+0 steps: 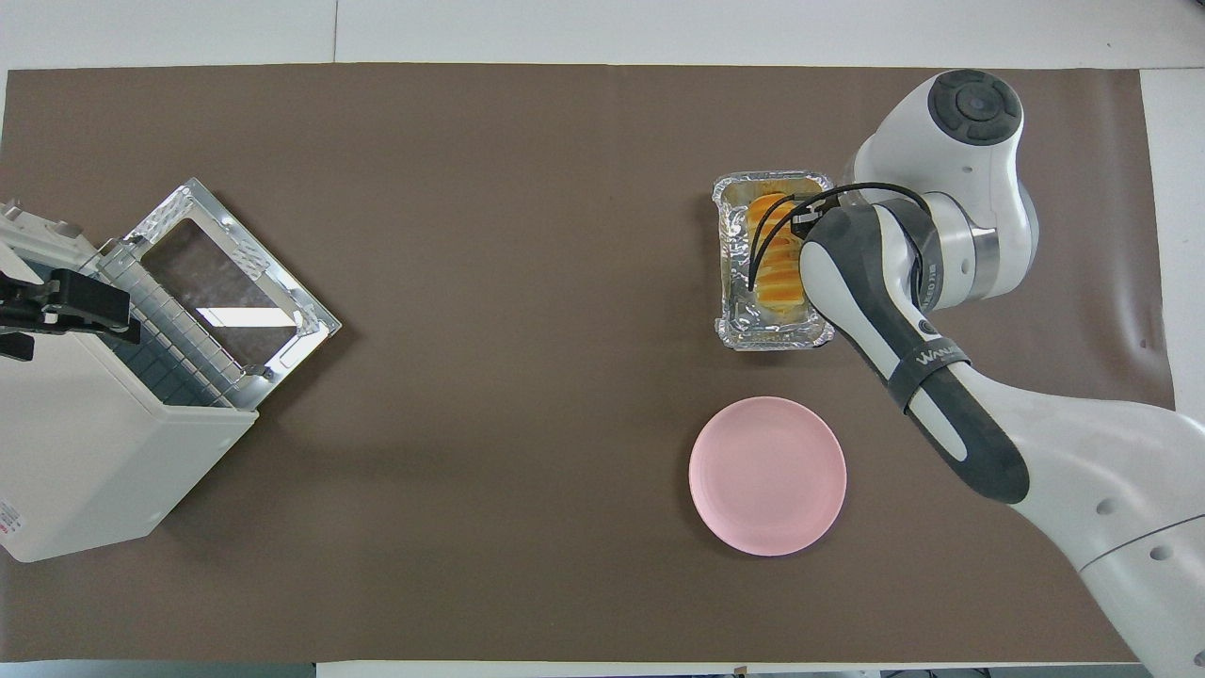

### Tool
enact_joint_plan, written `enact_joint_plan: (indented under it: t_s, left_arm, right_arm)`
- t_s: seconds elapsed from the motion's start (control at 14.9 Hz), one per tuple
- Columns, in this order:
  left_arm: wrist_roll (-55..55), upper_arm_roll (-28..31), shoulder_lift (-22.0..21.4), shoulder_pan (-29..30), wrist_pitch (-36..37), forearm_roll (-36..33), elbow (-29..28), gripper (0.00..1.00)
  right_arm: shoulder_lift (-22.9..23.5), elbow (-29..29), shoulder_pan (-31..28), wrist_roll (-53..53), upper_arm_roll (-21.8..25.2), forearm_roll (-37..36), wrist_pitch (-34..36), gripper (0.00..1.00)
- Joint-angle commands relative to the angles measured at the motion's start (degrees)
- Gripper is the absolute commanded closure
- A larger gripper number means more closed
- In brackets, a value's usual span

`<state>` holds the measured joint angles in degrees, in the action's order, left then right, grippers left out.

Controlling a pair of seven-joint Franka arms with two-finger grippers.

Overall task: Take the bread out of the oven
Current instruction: 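Grasp the bread rolls in the tray with the right gripper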

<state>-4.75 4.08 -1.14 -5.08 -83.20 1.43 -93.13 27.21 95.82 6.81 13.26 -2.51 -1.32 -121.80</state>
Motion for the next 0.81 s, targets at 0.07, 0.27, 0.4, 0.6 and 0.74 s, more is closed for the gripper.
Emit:
enact_joint_plan:
  t_s: [0.07,0.27,0.4,0.6,0.74]
  left_arm:
    - [0.2,-0.2,-0.9,0.3,-0.5,-0.6,-0.4,0.0]
    - [0.3,-0.2,-0.9,0.2,-0.5,-0.6,-0.4,0.0]
    - [0.2,-0.2,-0.9,0.3,-0.5,-0.6,-0.4,0.0]
    - [0.2,-0.2,-0.9,0.3,-0.5,-0.6,-0.4,0.0]
    - [0.2,-0.2,-0.9,0.3,-0.5,-0.6,-0.4,0.0]
  right_arm:
    - [-2.8,3.3,-0.8,-1.8,-0.6,0.2,0.4,0.0]
    - [-2.9,0.3,-0.5,-1.7,-0.6,0.0,4.6,0.0]
    - [-2.6,-1.0,0.0,-0.9,-0.6,0.2,5.1,0.0]
    - [-2.3,-1.0,2.1,3.1,-0.6,0.4,4.1,0.0]
    - [-1.7,-0.4,3.1,4.5,-0.5,0.0,2.6,0.0]
